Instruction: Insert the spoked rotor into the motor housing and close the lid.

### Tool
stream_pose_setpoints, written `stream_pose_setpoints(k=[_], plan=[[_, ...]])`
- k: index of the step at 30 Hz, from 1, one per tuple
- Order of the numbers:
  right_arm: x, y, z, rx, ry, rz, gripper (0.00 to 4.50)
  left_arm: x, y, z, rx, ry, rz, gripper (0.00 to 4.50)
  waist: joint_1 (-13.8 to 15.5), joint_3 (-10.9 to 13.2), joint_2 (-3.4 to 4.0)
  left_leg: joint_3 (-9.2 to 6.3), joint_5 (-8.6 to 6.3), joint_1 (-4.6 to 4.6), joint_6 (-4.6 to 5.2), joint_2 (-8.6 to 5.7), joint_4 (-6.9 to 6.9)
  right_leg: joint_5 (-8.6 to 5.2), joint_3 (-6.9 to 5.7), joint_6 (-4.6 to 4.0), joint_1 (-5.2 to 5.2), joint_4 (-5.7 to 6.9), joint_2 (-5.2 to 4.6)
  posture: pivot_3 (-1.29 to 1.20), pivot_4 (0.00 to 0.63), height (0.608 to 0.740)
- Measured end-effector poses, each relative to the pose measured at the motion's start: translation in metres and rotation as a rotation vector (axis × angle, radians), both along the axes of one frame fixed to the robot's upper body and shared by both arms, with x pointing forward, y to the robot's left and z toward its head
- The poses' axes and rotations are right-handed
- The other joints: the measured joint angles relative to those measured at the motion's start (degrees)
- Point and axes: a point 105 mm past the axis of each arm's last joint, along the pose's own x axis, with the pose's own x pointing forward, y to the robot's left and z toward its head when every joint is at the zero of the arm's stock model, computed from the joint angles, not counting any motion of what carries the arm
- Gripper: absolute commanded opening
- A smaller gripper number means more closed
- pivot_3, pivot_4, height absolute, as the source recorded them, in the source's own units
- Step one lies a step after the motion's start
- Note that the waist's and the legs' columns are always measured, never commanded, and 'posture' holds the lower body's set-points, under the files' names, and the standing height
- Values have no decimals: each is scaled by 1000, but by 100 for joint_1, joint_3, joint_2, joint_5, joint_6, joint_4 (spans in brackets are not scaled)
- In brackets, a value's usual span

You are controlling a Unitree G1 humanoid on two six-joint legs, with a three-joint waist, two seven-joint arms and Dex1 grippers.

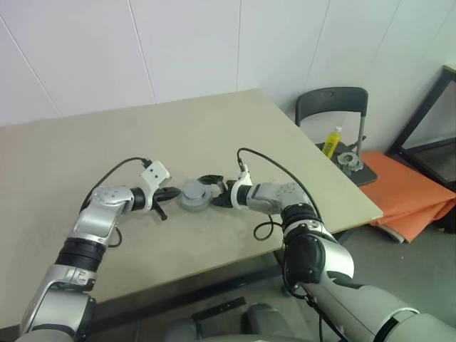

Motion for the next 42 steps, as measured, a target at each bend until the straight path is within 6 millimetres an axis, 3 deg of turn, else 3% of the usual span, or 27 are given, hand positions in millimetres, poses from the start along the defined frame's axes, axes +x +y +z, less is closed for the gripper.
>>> stream_pose_setpoints(k=[3, 8, 12, 21, 29, 36, 39, 42], plan=[[-1, 0, -1, 4, 4, -2, 3946, 0, 0, 0, 0, -3, 0, 0, 2, 0, 0, -1, 0, -1, 0, 0, -3, 0, 0, 0, -3, 0, 0, 0, 0, 740], [-5, -1, -9, -6, 16, 7, 2301, 1, 1, 1, 3, -13, 4, 0, 12, 1, 1, 0, 0, -11, 0, 0, -2, 0, 0, 0, -10, -2, -1, 0, 0, 740], [-2, -3, -3, 14, -16, -5, 1254, 3, 5, -1, 18, -21, 25, 0, 12, 1, 0, -2, 0, -7, 0, 0, -1, 0, -1, 1, -9, 0, 0, 0, 0, 740], [-4, -1, -4, 21, -29, 8, 1197, 12, 12, -4, -53, -31, 122, 0, -1, 1, 1, 1, 0, -6, 0, 3, -3, 0, 1, 1, -11, 2, 2, 0, 0, 740], [-1, -3, -4, 53, -29, -29, 1197, 44, 48, 36, -472, -29, 481, 0, 7, 2, -2, -1, 0, -12, 0, 5, -4, 1, 0, 3, -15, 1, 8, 0, 0, 740], [7, -7, 0, 98, -48, -93, 1197, 28, 32, 16, -778, 268, 540, 0, 15, 5, -7, -1, 0, -26, 0, 0, -11, 2, -2, 4, -15, -23, -4, 0, 0, 740], [14, -10, 4, 128, -74, -140, 1197, 14, 24, 5, -892, 383, 556, 564, 21, 5, -8, -2, -1, -30, 0, -1, -15, 4, -3, 2, -14, -33, -9, 0, 0, 740], [20, -14, 9, 163, -98, -192, 1197, 4, 30, -4, -1002, 460, 629, 1542, 28, 9, -14, -6, -1, -33, 0, 0, -15, 11, -6, -8, -14, -36, -10, 0, 0, 740]])
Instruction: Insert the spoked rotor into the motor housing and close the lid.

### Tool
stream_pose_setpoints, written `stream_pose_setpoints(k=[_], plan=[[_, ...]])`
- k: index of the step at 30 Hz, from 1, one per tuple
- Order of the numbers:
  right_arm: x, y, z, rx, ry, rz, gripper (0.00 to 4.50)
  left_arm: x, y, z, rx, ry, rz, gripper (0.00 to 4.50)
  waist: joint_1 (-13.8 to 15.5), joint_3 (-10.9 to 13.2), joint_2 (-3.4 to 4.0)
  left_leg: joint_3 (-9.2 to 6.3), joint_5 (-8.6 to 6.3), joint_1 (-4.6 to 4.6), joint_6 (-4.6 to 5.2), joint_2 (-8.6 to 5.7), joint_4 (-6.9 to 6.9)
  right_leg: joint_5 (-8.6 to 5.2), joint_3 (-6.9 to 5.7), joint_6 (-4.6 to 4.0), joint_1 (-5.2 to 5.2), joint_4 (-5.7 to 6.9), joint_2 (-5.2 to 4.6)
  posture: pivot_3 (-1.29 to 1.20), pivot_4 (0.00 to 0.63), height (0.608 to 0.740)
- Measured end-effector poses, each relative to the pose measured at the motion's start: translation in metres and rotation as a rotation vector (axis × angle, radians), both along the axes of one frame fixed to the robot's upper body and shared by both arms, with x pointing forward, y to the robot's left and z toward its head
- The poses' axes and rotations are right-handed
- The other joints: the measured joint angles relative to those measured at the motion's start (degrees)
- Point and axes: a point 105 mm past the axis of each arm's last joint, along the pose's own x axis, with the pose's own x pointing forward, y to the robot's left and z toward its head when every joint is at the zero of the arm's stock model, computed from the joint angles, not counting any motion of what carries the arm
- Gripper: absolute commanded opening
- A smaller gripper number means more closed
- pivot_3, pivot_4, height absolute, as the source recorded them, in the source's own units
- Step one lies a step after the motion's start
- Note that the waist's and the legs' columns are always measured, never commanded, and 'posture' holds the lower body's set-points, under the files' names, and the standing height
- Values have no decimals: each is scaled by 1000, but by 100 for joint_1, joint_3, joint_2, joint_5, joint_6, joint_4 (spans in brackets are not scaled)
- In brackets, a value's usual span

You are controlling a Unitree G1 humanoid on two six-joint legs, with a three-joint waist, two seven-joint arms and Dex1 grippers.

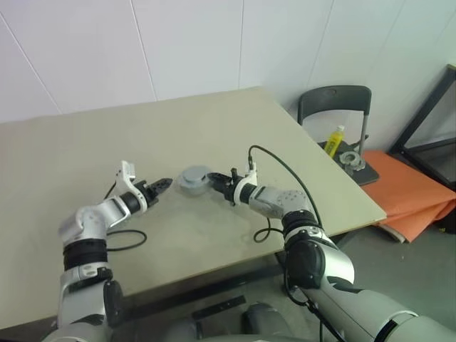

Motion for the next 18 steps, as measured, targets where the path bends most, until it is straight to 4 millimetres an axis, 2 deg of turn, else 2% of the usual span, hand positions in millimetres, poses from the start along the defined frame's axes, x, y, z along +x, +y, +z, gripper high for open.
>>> stream_pose_setpoints(k=[5, 9, 18], plan=[[4, 0, 8, 42, -42, -23, 1197, 0, 10, 10, -124, 0, 96, 3190, 12, 4, -7, -2, 0, 1, 0, -2, 1, 0, -3, 0, 5, -5, -1, 0, 0, 740], [4, 2, 11, 53, -58, -16, 1197, 3, 3, 17, -237, -3, 114, 4482, 20, 5, -8, -2, 0, -4, -1, -7, 0, 6, -4, -7, 5, -15, -3, 0, 0, 740], [3, 4, 12, 52, -66, -5, 1197, 7, -28, 34, -404, 26, 26, 4482, 9, 5, -8, -3, -1, -6, -1, -10, -1, 7, -5, -7, 4, -18, -4, 0, 0, 740]])
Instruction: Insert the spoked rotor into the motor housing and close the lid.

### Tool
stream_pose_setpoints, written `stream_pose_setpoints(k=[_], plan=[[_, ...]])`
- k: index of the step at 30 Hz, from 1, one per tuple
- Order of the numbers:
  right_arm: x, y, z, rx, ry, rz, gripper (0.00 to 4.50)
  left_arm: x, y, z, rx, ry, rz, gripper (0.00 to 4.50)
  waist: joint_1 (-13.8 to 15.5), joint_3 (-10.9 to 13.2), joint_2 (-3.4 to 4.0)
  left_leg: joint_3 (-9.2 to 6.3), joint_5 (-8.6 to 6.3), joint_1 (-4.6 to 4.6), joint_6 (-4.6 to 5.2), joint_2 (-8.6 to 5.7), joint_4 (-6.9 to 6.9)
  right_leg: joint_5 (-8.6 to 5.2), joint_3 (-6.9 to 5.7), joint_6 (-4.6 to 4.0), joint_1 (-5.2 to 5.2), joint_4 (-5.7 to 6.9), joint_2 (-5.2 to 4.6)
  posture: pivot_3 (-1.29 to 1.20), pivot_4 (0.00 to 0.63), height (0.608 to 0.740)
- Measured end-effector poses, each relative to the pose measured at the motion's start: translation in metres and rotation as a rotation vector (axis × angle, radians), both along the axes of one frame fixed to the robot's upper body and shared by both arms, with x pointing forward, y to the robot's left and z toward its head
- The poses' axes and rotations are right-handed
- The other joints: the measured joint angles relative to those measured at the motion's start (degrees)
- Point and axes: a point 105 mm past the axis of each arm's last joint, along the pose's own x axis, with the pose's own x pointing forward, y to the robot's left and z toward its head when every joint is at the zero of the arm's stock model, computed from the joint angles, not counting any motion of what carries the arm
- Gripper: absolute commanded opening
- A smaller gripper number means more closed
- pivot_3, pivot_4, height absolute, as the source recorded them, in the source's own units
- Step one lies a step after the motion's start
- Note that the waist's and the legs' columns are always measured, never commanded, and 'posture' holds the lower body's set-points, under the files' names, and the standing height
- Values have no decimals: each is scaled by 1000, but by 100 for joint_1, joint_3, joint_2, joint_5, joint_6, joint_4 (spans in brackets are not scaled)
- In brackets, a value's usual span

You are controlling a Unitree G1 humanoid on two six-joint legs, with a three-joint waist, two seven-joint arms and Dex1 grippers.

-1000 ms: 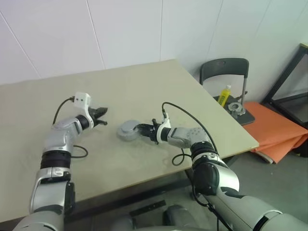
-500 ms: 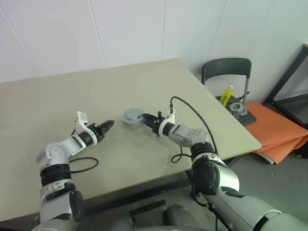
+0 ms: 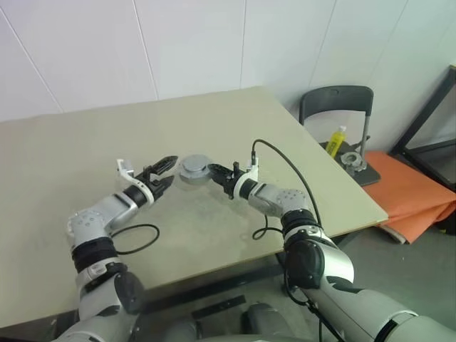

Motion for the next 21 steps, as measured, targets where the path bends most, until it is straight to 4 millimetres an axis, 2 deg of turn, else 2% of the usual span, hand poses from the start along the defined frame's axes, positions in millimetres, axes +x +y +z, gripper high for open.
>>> stream_pose_setpoints(k=[10, 21], plan=[[-2, 4, 3, 13, -9, 25, 1197, -5, -12, -13, -32, 101, -73, 4482, 1, 0, 0, -1, 0, 0, 0, -3, 0, 0, -1, 0, 0, 0, -1, 0, 0, 740], [-4, 7, 3, 4, -15, 44, 1197, 1, 1, -13, -33, 91, -13, 4482, 6, 0, 0, -1, 0, -1, -1, -3, 0, 1, -1, -1, 0, -1, -1, 0, 0, 740]])
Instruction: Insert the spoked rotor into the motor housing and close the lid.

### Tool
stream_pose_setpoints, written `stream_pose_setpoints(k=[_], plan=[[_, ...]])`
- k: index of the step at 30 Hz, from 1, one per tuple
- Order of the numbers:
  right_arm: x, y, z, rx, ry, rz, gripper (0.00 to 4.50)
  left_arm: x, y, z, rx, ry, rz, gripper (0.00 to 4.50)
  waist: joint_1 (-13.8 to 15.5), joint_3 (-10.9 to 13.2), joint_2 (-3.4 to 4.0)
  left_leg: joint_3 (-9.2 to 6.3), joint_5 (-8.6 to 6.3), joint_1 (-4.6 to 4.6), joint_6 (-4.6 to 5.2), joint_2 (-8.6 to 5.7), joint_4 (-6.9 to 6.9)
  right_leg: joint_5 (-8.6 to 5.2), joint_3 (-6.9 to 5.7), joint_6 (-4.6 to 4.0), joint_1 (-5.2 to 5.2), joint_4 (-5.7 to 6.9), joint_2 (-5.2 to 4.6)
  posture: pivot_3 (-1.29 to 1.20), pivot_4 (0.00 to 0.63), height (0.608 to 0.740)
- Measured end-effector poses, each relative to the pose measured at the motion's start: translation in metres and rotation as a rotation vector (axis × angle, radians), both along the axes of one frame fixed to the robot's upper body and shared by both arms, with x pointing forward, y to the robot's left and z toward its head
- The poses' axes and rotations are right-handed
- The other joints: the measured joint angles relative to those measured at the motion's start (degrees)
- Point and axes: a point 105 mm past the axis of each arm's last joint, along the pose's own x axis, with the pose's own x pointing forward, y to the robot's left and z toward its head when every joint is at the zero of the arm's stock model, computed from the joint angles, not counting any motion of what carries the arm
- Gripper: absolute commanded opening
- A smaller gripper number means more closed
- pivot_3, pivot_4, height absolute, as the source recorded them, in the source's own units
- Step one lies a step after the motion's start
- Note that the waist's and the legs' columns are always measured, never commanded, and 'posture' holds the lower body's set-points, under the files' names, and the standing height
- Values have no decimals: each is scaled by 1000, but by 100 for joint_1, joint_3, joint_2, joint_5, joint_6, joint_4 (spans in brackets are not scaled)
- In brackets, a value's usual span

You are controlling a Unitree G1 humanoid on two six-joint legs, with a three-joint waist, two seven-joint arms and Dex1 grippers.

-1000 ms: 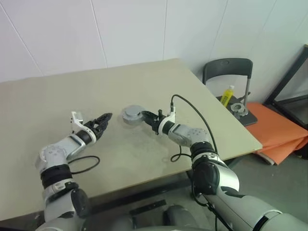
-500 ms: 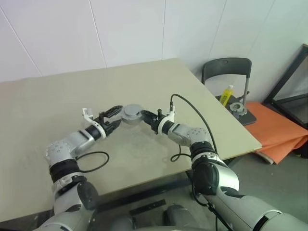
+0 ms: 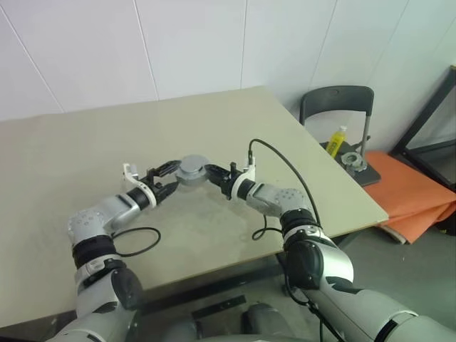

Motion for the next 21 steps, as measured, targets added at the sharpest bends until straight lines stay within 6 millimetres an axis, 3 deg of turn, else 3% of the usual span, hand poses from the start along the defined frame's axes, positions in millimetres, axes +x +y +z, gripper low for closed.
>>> stream_pose_setpoints(k=[3, 10, 14, 21], plan=[[-4, 4, 0, -5, 1, 35, 1197, 1, -6, 1, -5, -12, -18, 4303, 2, 0, 0, 0, 0, 0, 0, -1, 0, 0, 0, 0, 0, 0, 0, 0, 0, 740], [-8, 8, 5, 7, -24, 75, 1197, 2, -12, 1, -18, -35, -24, 2400, -5, 0, -1, 0, 0, -1, 0, -1, 0, 0, -1, 0, -1, 0, 1, 0, 0, 740], [-8, 8, 8, 23, -32, 73, 1197, 2, -11, 3, -31, -59, -17, 2330, -2, 0, -1, 0, 0, -1, 0, -1, 1, 0, 0, 0, 0, 0, 0, 0, 0, 740], [-5, 8, 9, -18, -62, 64, 3478, 2, -14, 2, -14, -54, -30, 2196, -1, 0, -1, -1, 0, -3, 0, -2, 2, 0, 0, 0, -1, 0, 0, 0, 0, 740]])
